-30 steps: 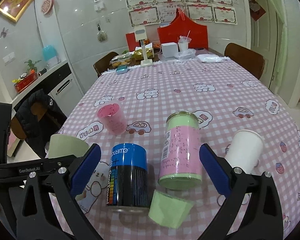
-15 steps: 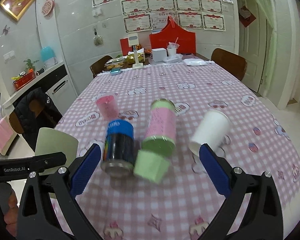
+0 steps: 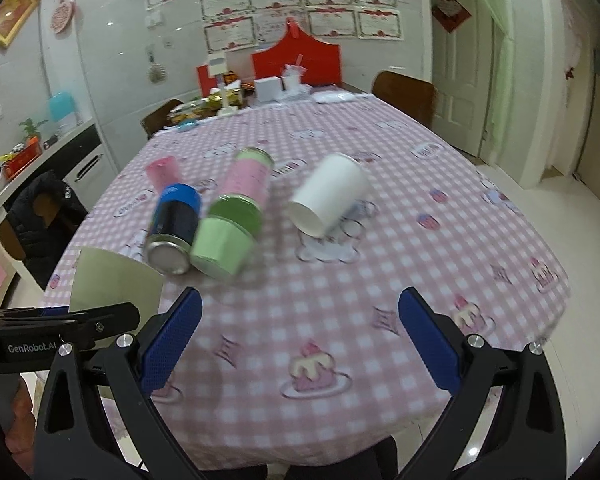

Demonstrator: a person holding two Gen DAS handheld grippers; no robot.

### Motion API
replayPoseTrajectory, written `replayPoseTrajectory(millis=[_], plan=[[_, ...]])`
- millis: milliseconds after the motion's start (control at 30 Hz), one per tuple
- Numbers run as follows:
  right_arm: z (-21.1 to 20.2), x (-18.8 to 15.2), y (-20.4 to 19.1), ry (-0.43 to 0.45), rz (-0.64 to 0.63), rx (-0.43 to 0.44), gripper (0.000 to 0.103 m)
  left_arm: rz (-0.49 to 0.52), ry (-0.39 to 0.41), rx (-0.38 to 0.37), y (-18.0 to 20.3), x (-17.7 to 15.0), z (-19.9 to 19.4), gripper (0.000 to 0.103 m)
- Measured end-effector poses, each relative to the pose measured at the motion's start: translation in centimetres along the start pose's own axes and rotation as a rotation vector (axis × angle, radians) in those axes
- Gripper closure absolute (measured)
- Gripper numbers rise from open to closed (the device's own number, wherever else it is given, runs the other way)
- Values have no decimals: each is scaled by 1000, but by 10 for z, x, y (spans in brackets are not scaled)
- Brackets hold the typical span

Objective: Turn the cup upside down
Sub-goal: 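Lift the pale green cup with the left tool and turn it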

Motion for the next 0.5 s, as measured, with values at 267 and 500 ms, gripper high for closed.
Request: replayPoseTrajectory(millis=[267,500], plan=[[10,-27,32,-66,63,-12,8,48,-19,80,29,1,25,27],[12,-30,50,-76,108,-23,8,86,-30,112,39,3,39,26]])
Point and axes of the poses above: each gripper's, at about its wrist camera, not at the fingertips, and z roughly the way its jaws point, y to its right, x to its top, the point moved 9 cm from there along z, roughly the way its jaws point, and after that the axes turned 10 degrees about x, right-handed, at the moved point
